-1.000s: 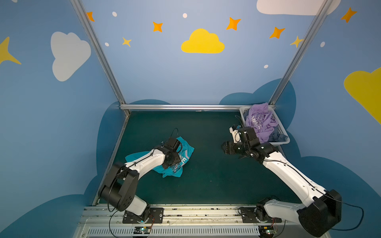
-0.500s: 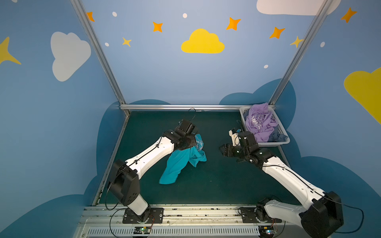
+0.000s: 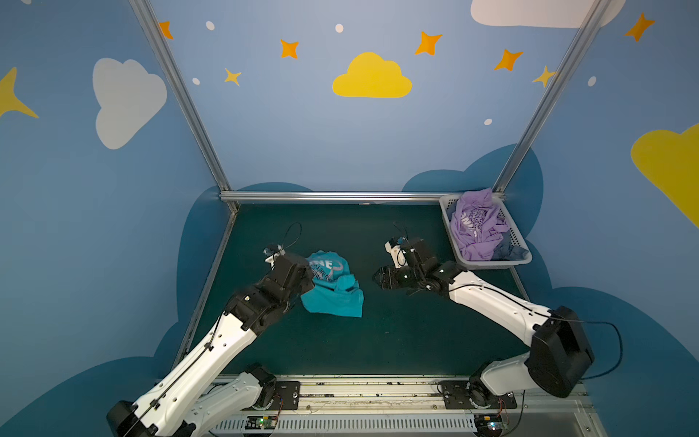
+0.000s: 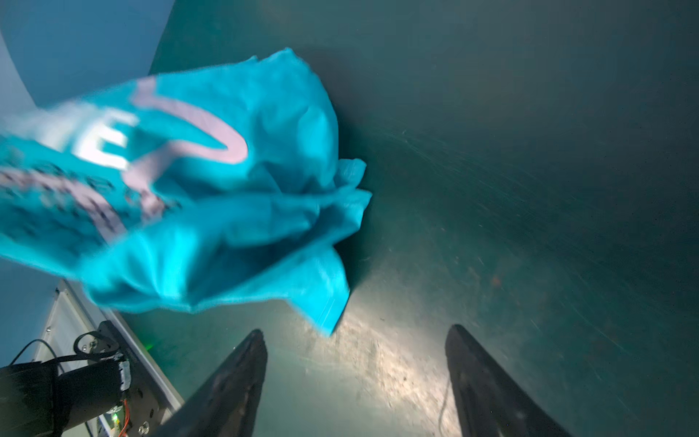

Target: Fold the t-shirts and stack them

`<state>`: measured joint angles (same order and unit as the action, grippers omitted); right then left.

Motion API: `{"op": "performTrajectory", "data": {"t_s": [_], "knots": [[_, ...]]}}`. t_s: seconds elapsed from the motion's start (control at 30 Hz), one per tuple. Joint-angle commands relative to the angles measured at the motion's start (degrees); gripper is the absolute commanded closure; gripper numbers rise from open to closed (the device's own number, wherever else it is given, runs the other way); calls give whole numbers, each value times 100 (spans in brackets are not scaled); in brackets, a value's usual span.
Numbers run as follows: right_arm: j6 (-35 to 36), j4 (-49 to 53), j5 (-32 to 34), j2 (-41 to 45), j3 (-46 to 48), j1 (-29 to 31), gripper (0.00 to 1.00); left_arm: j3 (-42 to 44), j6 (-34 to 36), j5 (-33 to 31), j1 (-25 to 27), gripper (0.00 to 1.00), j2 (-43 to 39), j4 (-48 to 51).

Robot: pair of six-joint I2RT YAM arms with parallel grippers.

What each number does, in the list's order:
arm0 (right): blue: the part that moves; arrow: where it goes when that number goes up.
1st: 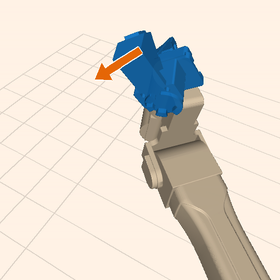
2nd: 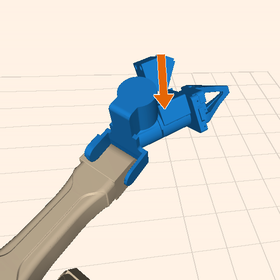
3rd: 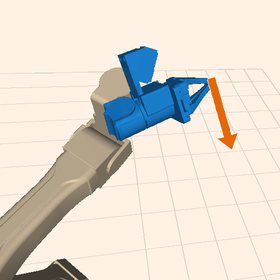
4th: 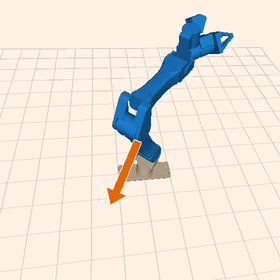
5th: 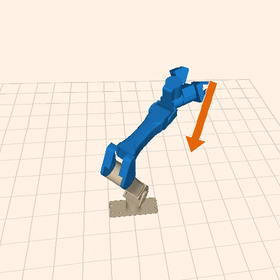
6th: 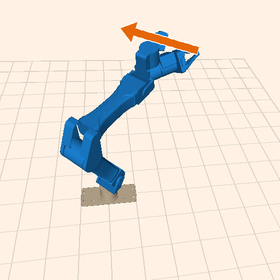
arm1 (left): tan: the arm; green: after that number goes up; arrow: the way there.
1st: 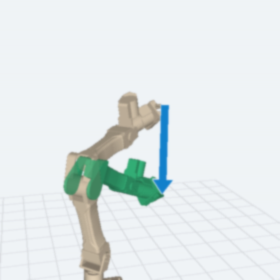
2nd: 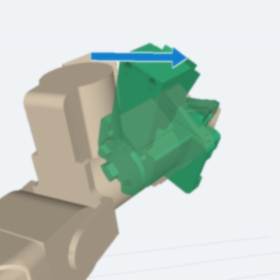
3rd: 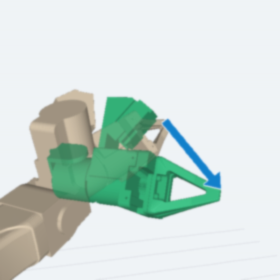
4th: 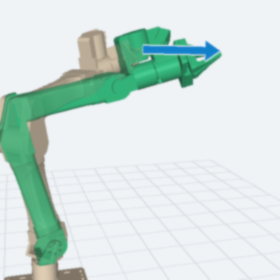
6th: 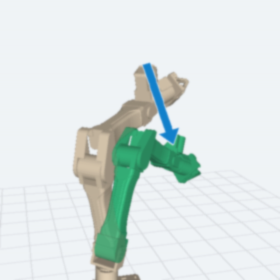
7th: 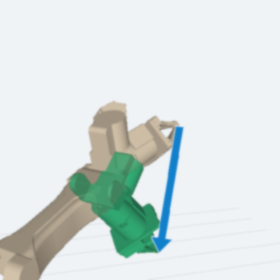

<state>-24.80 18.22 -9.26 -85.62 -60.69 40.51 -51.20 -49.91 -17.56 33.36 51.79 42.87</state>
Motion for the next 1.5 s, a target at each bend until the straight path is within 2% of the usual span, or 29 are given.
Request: {"op": "performTrajectory", "data": {"t_s": [0.0, 0.07, 0.13, 0.33, 0.5, 0.6, 0.7, 0.77, 0.87, 0.97, 1.03, 1.13, 1.2, 1.23, 1.3, 1.33, 1.37, 1.47], "knots": [[-105, 118, -98, -500, -397, 125, 24, 818, -719, 170, -14, 35, -238, 368], [-202, 496, -219, -868, -812, 229, 24, 1072, -857, 300, -14, 25, -355, 392], [-210, 938, -189, -1234, -1297, 375, 25, 1022, -795, 228, -12, 22, -420, 453], [33, 1818, -156, -2350, -2518, 955, 29, 194, -50, -280, -40, 21, -93, 295], [-216, 2021, -51, -2615, -2771, 1008, 39, -66, 343, 238, -49, 20, 942, -515], [-392, 1936, 216, -2364, -2450, 863, 52, -348, 548, 655, -49, 19, 1742, -809], [-688, 1878, 404, -2030, -1980, 596, 73, -778, 733, 894, -57, 17, 2512, -868], [-879, 1693, 425, -1775, -1564, 425, 79, -1099, 895, 1114, -58, 15, 2969, -868], [-1050, 1426, 328, -1476, -1029, 216, 78, -1525, 1033, 1370, -36, 12, 3606, -889], [-1011, 1350, 47, -1402, -862, 165, 65, -1760, 1056, 1538, -12, 11, 4152, -895], [-894, 1316, -160, -1435, -855, 188, 61, -1845, 1054, 1639, 24, 12, 4449, -919], [-834, 1243, -281, -1460, -832, 220, 59, -1841, 1041, 1751, 56, 19, 4774, -964], [-849, 1146, -370, -1446, -792, 211, 58, -1791, 1035, 1765, 48, 29, 4911, -974], [-859, 1092, -439, -1448, -780, 200, 57, -1780, 1030, 1757, 49, 38, 4965, -950], [-860, 1018, -560, -1463, -793, 202, 55, -1768, 1041, 1778, 45, 78, 5046, -917], [-859, 986, -645, -1489, -808, 200, 53, -1779, 1041, 1759, 47, 90, 5060, -859], [-852, 966, -728, -1518, -828, 205, 52, -1792, 1040, 1728, 45, 96, 5048, -812], [-850, 869, -993, -1685, -946, 235, 50, -1834, 1050, 1601, 30, 96, 4841, -613]]}}
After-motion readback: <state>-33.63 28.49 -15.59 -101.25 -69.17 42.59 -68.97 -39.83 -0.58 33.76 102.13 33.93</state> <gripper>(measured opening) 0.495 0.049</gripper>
